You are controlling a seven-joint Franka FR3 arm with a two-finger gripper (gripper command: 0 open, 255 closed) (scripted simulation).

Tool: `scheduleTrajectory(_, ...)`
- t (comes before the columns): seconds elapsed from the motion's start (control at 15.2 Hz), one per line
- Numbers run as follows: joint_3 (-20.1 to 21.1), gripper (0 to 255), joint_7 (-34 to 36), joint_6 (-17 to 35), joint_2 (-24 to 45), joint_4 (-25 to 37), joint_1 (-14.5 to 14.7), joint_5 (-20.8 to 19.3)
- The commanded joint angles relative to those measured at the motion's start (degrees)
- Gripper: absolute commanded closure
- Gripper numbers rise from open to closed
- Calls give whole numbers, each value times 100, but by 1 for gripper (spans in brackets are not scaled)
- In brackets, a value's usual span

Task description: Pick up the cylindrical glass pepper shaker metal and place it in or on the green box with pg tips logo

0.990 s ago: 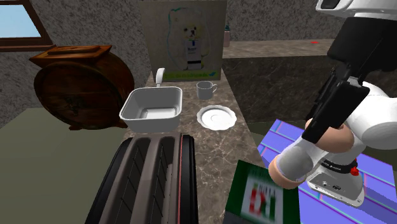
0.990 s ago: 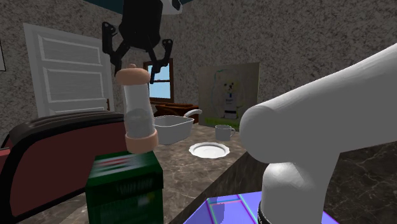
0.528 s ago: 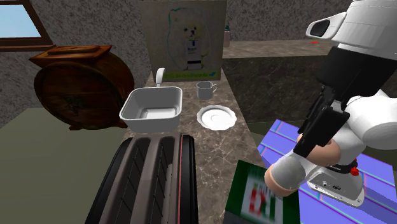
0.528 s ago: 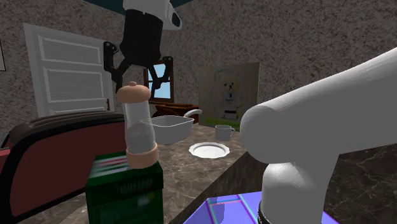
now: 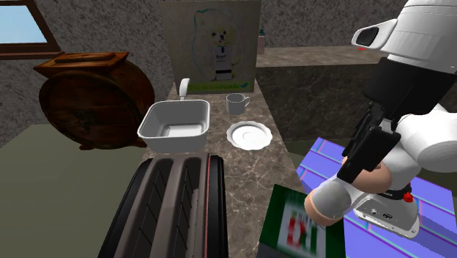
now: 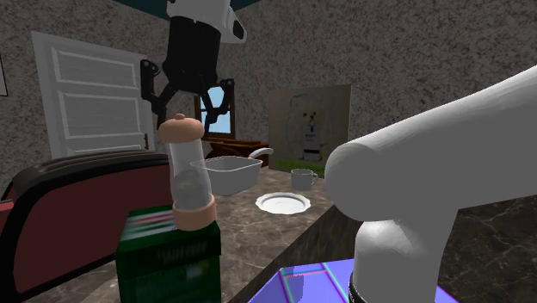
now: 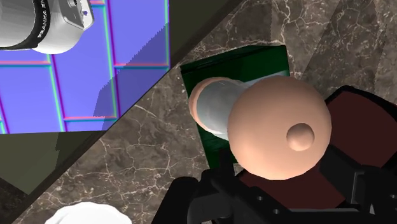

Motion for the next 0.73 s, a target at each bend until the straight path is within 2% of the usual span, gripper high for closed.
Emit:
scheduleTrajectory(0.0,1,0,0,-1,1,-2,0,0)
scheduleTrajectory(0.33,2,0,1,-1,1,-2,1,0)
scheduleTrajectory(0.59,-368,0,72,-636,69,668,-76,-309)
scheduleTrajectory(0.66,-368,0,72,-636,69,668,-75,-310)
